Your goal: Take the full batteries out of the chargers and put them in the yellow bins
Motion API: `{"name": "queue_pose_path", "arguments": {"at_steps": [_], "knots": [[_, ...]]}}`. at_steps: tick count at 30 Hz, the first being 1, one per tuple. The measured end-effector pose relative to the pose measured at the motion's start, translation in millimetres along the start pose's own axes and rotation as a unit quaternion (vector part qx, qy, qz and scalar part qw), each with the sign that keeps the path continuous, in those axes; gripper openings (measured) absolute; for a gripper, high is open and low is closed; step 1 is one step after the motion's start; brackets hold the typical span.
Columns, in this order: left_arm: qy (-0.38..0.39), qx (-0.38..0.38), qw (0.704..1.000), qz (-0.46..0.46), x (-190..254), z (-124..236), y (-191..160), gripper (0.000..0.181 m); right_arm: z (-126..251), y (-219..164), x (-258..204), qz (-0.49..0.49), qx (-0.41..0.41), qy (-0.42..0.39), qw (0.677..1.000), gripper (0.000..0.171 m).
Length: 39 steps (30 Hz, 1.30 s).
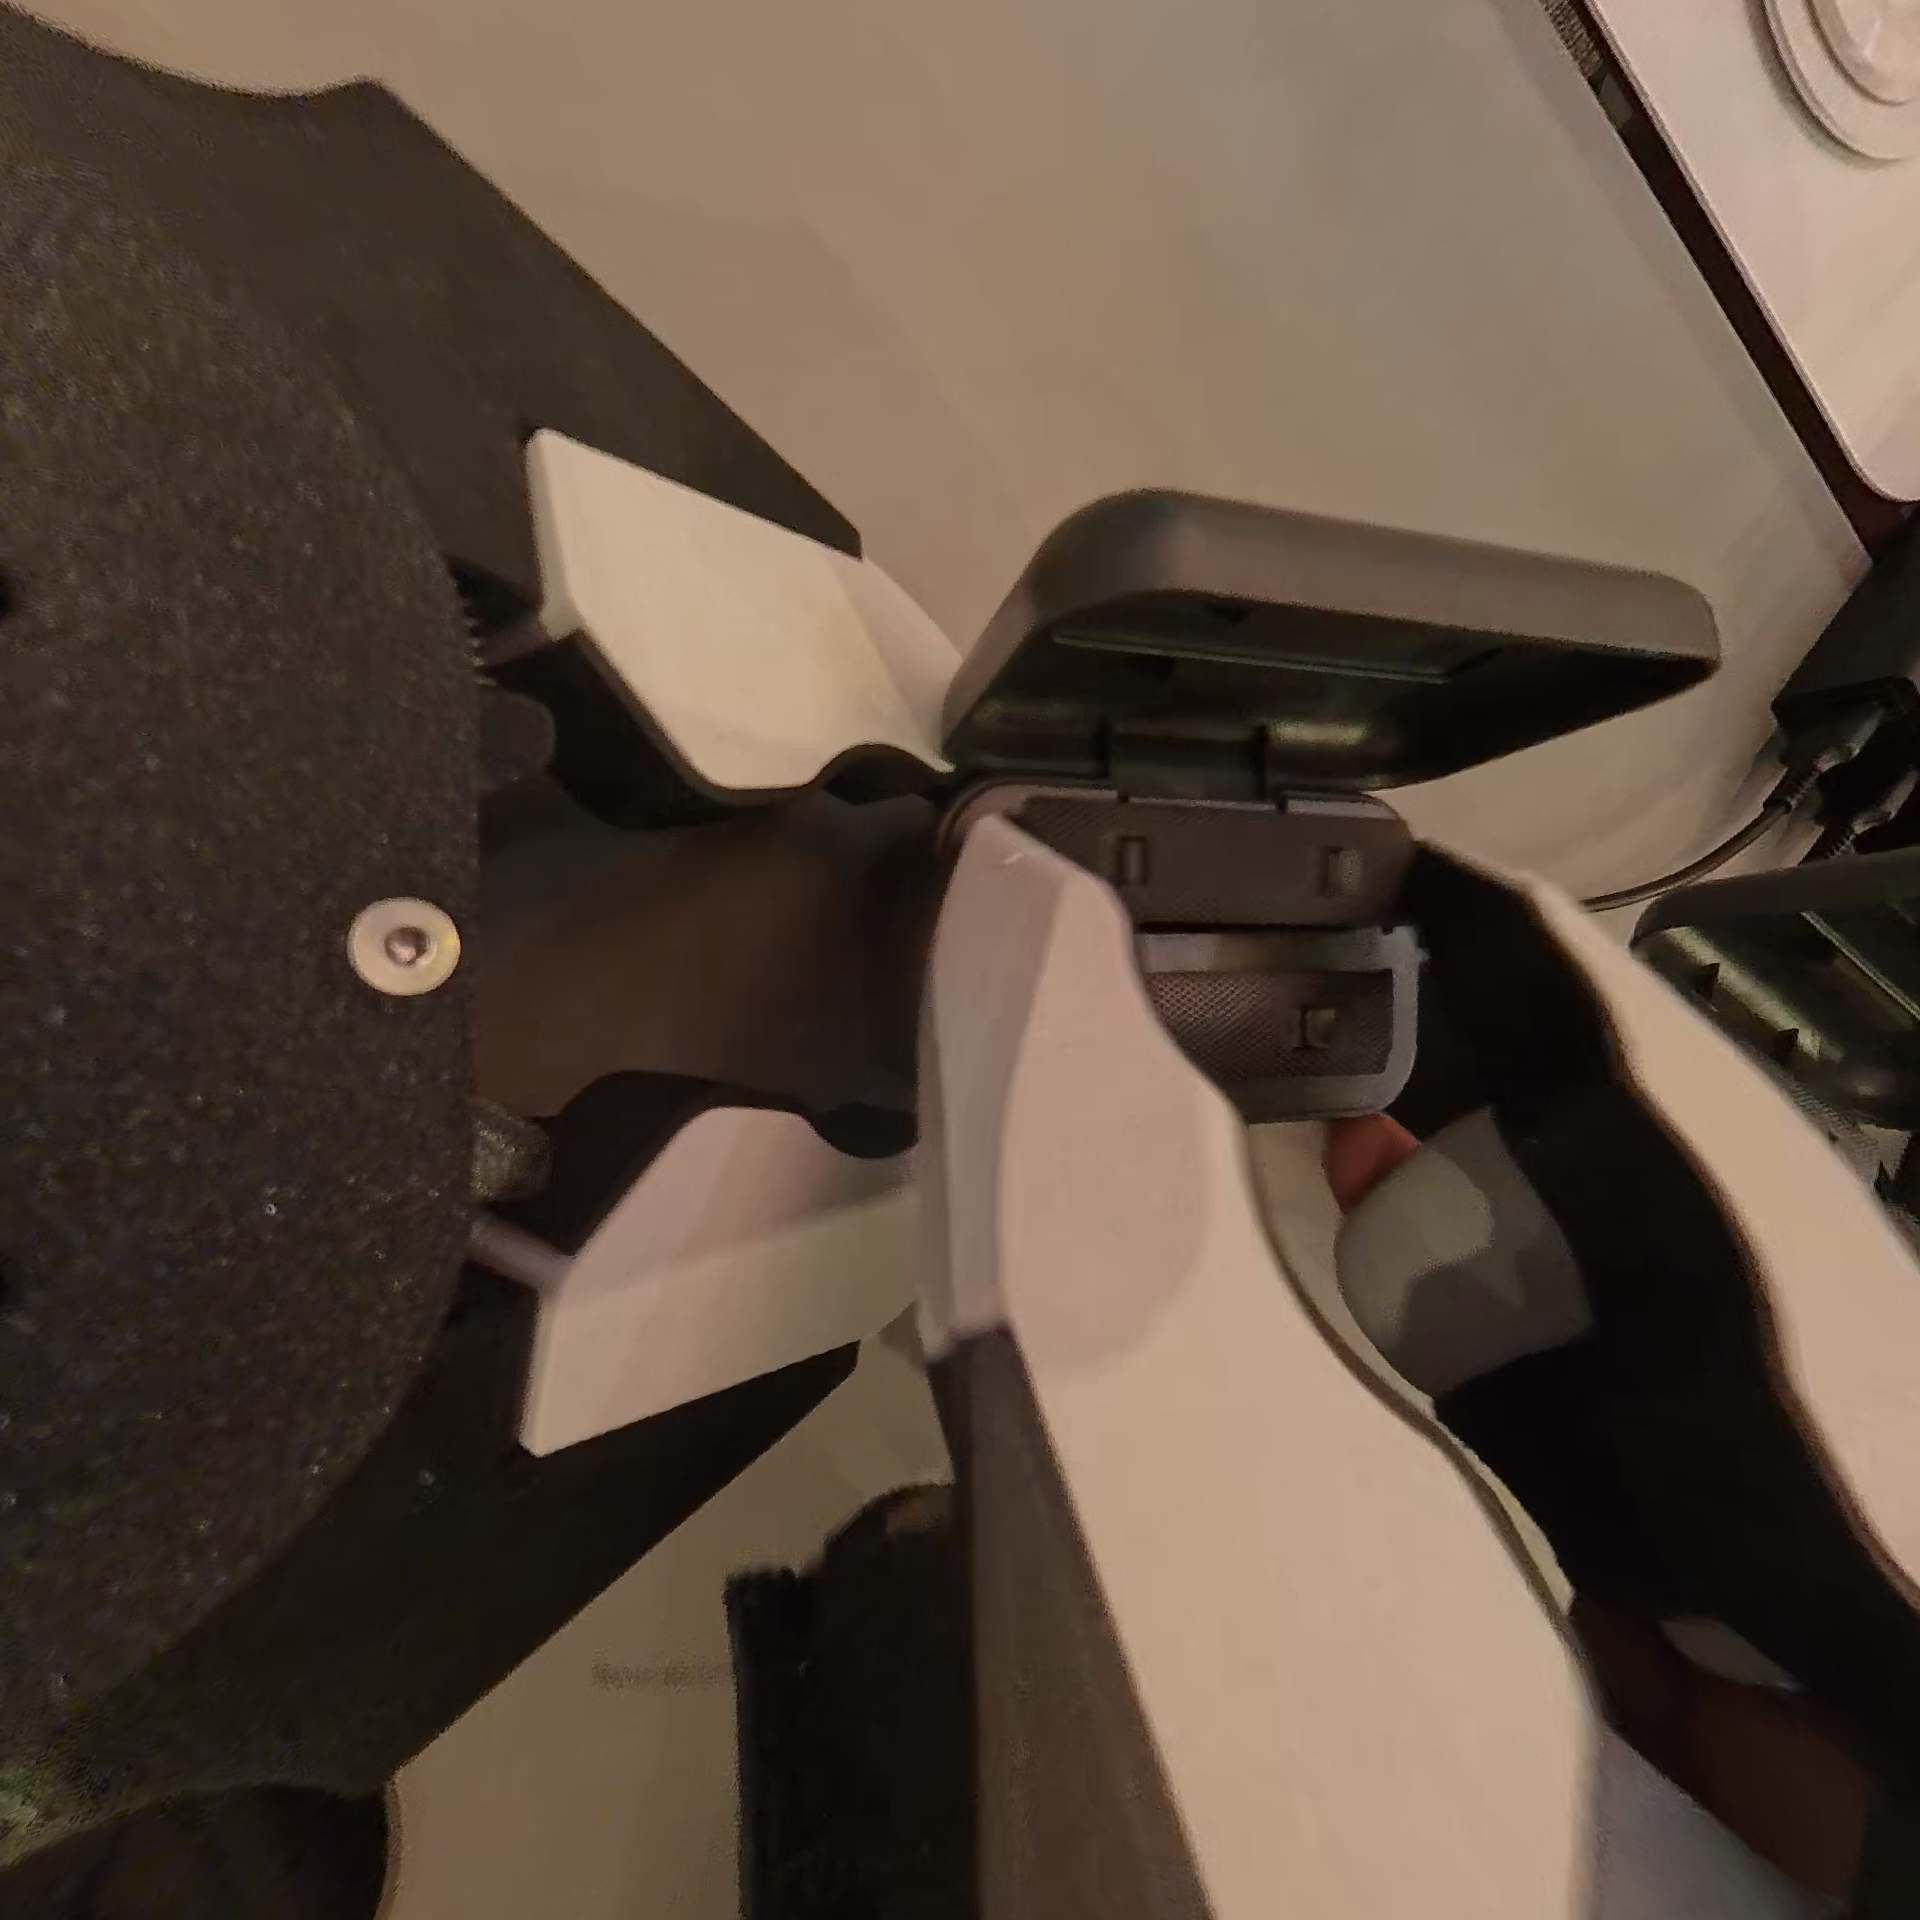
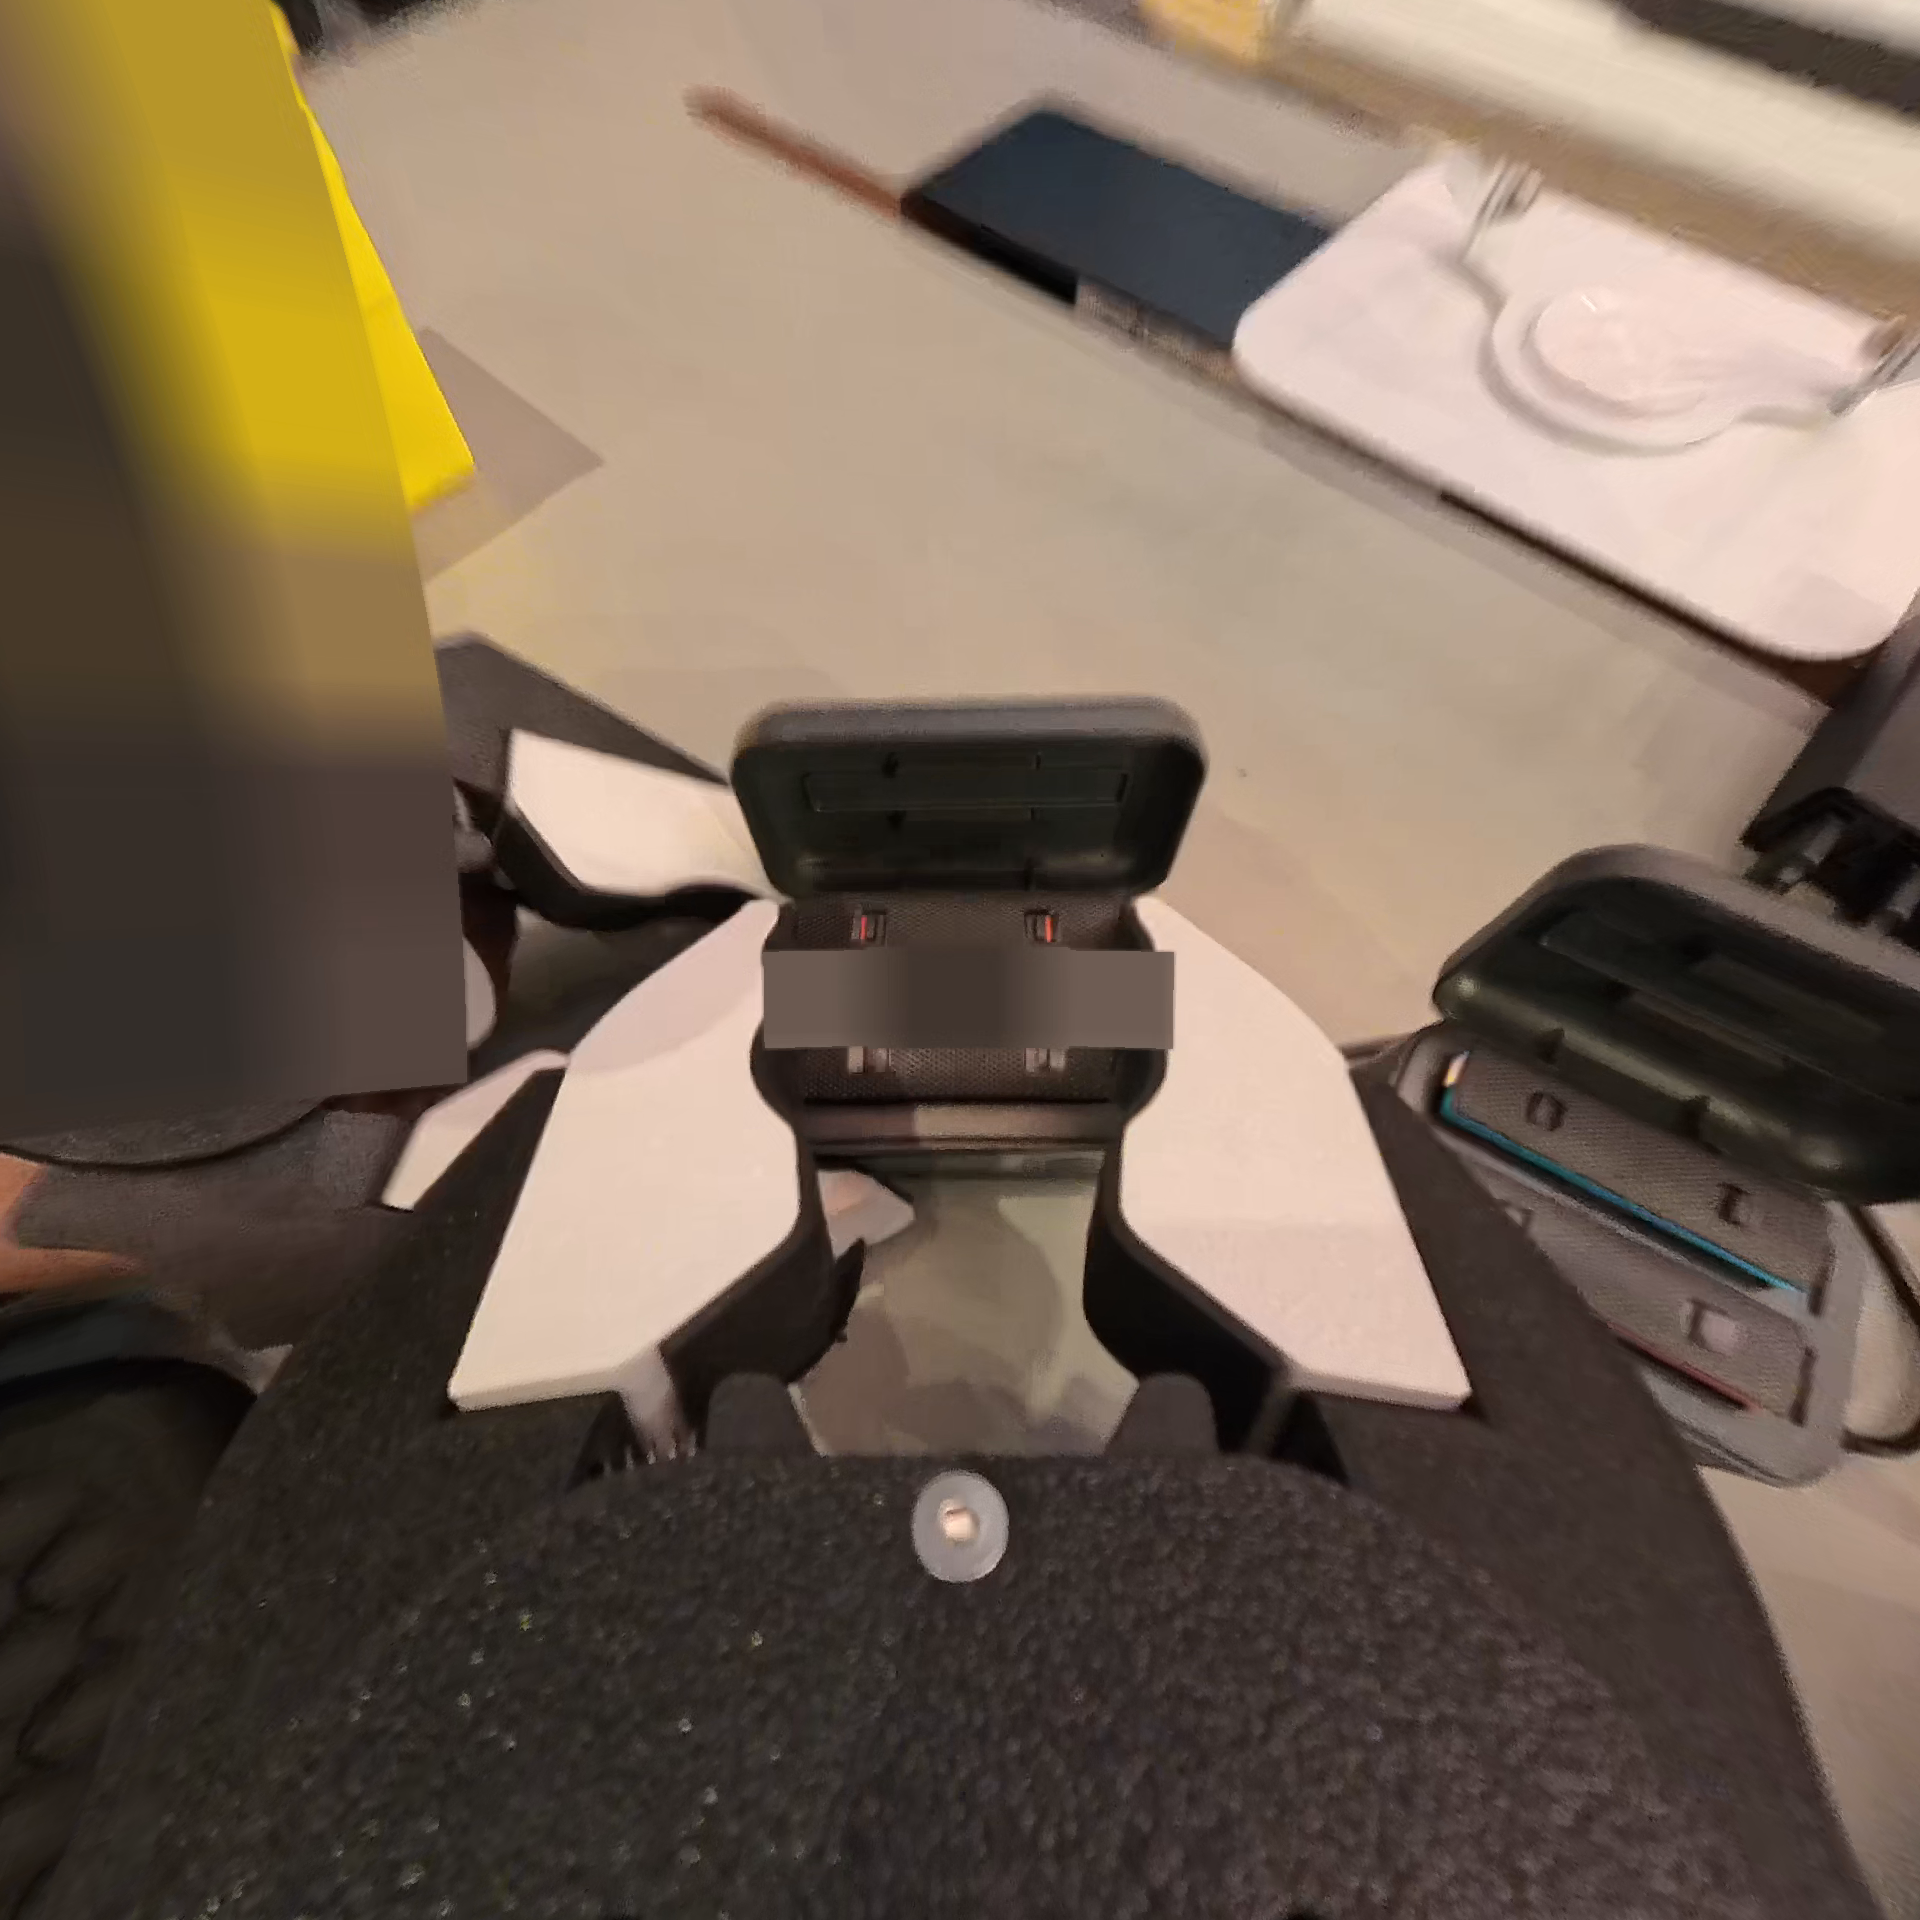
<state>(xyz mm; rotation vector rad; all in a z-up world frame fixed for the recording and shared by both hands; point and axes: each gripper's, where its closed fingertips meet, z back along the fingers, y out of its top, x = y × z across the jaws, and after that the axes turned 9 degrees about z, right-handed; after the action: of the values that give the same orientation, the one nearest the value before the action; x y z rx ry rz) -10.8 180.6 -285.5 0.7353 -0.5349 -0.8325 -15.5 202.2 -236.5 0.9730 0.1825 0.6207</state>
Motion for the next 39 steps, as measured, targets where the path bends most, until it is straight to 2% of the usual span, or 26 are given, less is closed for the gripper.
{"name": "queue_pose_path", "arguments": {"at_steps": [4,8,20,27,31,36,39], "knots": [[-0.001,0.002,1.000,0.002,0,0,0,0.058,27,37,12,-0.012,0.057,-0.006,0.998,0.058],[-0.001,0.002,1.000,0.003,0,0,0,0.057,43,50,15,-0.022,0.076,0.006,0.997,0.058],[-0.008,0.002,1.000,0.000,-1,1,0,0.057,43,46,18,-0.026,0.073,0.008,0.997,0.059],[-0.013,-0.004,1.000,-0.021,-17,8,-6,0.055,60,45,32,-0.033,0.082,-0.003,0.996,0.059],[0.013,-0.007,1.000,-0.017,-34,13,-9,0.054,71,39,43,-0.039,0.085,-0.014,0.995,0.059],[0.066,0.003,0.997,0.029,-60,19,-8,0.044,83,30,52,-0.043,0.086,-0.023,0.995,0.059],[0.087,0.009,0.995,0.047,-70,24,-7,0.045,92,26,55,-0.048,0.090,-0.026,0.994,0.059]]}}
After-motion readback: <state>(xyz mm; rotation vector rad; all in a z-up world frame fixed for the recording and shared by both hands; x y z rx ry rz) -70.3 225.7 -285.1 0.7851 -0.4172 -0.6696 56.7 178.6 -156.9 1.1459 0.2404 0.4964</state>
